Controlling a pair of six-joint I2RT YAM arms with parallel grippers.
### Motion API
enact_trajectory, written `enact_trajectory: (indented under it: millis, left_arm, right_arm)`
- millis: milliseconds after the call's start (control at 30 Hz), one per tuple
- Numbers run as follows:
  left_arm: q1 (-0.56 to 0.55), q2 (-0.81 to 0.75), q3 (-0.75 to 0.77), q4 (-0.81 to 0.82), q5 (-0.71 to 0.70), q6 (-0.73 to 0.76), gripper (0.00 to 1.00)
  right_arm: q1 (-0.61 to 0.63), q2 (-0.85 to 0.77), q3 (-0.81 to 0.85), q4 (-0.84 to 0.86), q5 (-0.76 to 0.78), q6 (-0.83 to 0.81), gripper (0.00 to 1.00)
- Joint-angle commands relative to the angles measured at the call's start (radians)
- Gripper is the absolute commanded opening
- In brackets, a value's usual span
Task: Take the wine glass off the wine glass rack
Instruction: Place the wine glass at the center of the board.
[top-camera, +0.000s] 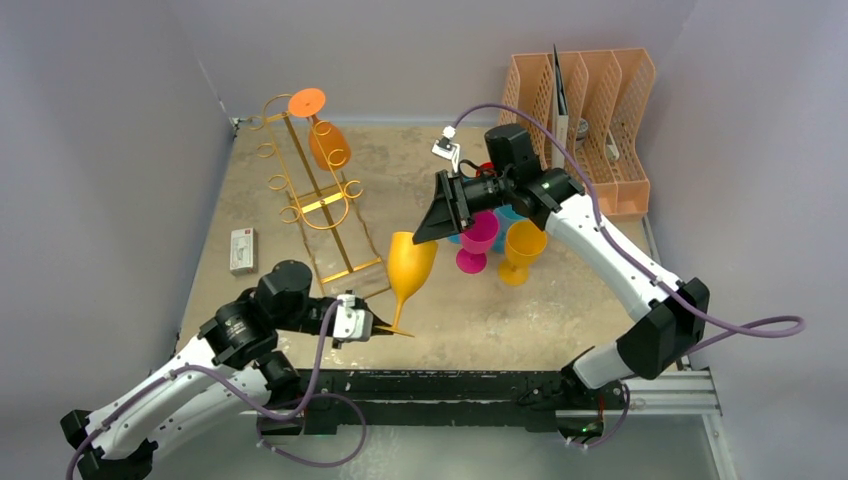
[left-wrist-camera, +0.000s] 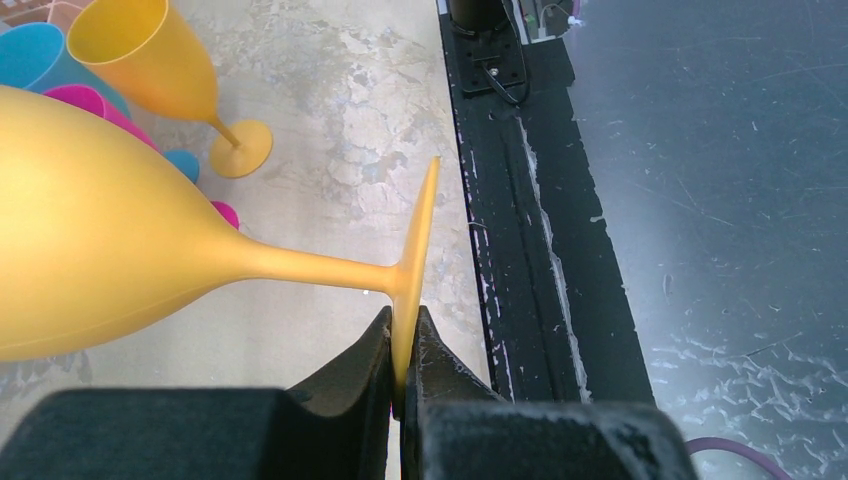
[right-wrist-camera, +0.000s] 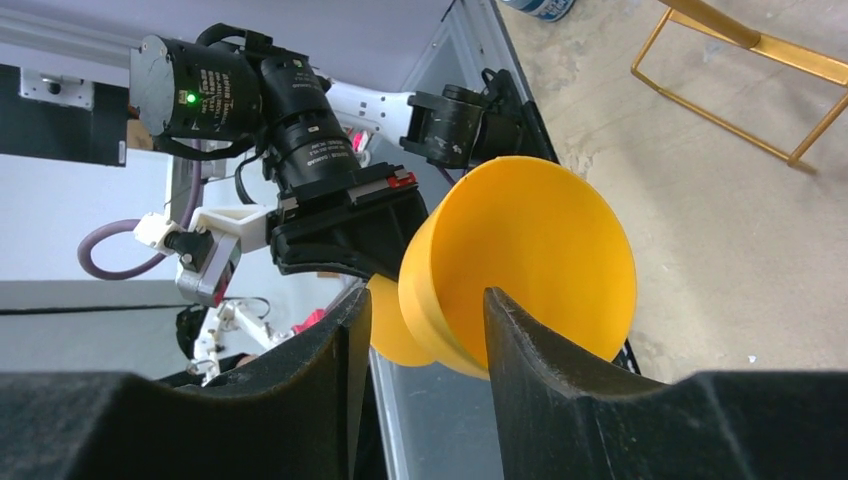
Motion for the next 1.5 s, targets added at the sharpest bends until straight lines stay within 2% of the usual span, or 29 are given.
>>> enact_trajectory:
  millis: [0, 300, 533, 633, 767, 833, 933, 1100, 1267, 1467]
  left_arm:
    - [0.000, 0.012, 0.045, 0.027, 0.002, 0.031, 0.00]
    - [0.000, 0.035, 0.042, 0.054, -0.001, 0.044, 0.00]
    - [0.000, 0.033, 0.040, 0.057, -0.033, 0.050, 0.00]
    - [0.000, 0.031, 0.042, 0.048, -0.040, 0.055, 0.00]
    - [0.000, 0.029, 0.041, 0.045, -0.054, 0.052, 0.00]
    - [0.000, 0.024, 0.037, 0.054, -0.061, 0.043, 0.00]
    - [0.000, 0.012, 0.023, 0.080, -0.071, 0.019, 0.16]
    - [-0.001, -0.016, 0.005, 0.104, -0.085, -0.008, 0.34]
    - [0.000, -0.017, 0.005, 0.094, -0.089, -0.018, 0.41]
    - [0.000, -0.014, 0.006, 0.085, -0.077, -0.023, 0.42]
  right_arm:
    - [0.016, 0.000, 0.049, 0.017, -0.101, 0.035, 0.47]
    - [0.034, 0.035, 0.081, -0.009, -0.188, 0.031, 0.36]
    - [0.045, 0.057, 0.117, -0.126, -0.182, -0.053, 0.29]
    - [0.047, 0.054, 0.113, -0.127, -0.178, -0.054, 0.21]
    - [0.047, 0.049, 0.116, -0.126, -0.151, -0.059, 0.03]
    - [0.047, 0.048, 0.118, -0.124, -0.144, -0.058, 0.00]
    - [0.048, 0.045, 0.119, -0.123, -0.135, -0.059, 0.00]
    - [0.049, 0.032, 0.110, -0.128, -0.117, -0.072, 0.00]
    - [0.051, 0.023, 0.101, -0.128, -0.099, -0.083, 0.00]
    - [0.050, 0.021, 0.094, -0.133, -0.075, -0.089, 0.00]
